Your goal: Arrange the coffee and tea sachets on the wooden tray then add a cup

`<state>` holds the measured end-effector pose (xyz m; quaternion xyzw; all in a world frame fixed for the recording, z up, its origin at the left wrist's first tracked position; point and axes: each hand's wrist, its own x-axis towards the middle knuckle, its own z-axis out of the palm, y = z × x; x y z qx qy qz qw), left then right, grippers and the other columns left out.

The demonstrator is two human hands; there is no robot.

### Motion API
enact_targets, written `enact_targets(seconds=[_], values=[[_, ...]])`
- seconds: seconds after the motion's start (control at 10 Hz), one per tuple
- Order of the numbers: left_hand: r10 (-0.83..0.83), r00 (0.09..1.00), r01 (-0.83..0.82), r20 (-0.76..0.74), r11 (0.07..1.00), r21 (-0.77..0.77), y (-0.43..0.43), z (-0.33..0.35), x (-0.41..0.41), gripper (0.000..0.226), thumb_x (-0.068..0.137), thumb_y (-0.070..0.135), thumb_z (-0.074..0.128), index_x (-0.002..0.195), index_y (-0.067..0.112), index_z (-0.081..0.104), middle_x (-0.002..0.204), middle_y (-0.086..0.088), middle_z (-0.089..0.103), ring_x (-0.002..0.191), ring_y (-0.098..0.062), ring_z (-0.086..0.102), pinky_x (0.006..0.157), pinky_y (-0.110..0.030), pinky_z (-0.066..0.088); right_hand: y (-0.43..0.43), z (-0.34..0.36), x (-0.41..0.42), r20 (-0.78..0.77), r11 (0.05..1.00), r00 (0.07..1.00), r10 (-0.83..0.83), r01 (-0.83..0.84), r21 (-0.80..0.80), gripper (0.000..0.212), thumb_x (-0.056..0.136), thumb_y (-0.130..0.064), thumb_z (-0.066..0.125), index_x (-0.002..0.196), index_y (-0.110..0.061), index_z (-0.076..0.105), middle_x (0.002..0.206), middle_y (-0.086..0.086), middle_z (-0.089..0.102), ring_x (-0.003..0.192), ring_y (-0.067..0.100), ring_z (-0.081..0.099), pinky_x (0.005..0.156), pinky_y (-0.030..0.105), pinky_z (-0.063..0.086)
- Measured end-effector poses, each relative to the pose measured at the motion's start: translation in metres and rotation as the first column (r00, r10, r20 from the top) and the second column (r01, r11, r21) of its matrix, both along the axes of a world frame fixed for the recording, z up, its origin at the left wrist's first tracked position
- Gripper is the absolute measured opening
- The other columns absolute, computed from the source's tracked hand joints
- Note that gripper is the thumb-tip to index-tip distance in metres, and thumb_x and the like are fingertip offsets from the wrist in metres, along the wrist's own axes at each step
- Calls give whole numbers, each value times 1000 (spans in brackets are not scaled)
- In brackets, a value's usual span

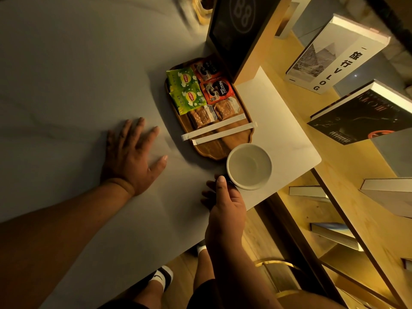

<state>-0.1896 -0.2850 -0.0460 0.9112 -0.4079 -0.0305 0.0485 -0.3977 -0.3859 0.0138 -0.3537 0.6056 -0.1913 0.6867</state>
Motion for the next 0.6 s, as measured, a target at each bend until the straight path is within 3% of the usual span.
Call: enact_targets(seconds=[0.2, 0.3, 0.5, 0.6], values=[[0, 1000, 0, 12, 1000, -4, 0, 0, 0, 77, 84, 64, 41, 152, 31, 30, 163, -11, 25, 149, -37, 20, 115, -62, 15, -1, -1, 0, 52, 999, 998, -32, 32, 15, 13, 98, -31, 63, 102, -22, 71, 89, -2, 81, 77, 18, 76, 66, 30, 60], [3, 1000, -3, 12, 1000, 3, -1, -1, 0, 77, 83, 65, 41, 152, 32, 30, 163, -11, 25, 149, -37, 20, 115, -63, 16, 2, -3, -1, 66, 999, 997, -35, 34, 16, 15, 99, -31, 61, 105, -22, 71, 95, -2, 81, 86, 19, 78, 69, 32, 61], [1, 1000, 0, -28, 1000, 18, 0, 8, -1, 76, 83, 64, 42, 151, 31, 33, 163, -11, 26, 148, -38, 22, 115, -64, 16, 5, 2, -5, 70, 999, 997, -15, 12, 41, 22, 104, -31, 51, 110, -21, 70, 106, -4, 80, 93, 19, 78, 76, 36, 60], [14, 993, -8, -119, 999, 49, 2, 17, 2, 78, 84, 65, 43, 153, 32, 29, 165, -9, 20, 151, -35, 16, 116, -63, 13, 7, 18, -9, 6, 998, 1000, -17, 17, 54, 20, 105, -28, 51, 110, -22, 69, 104, -1, 80, 91, 22, 78, 74, 38, 61]])
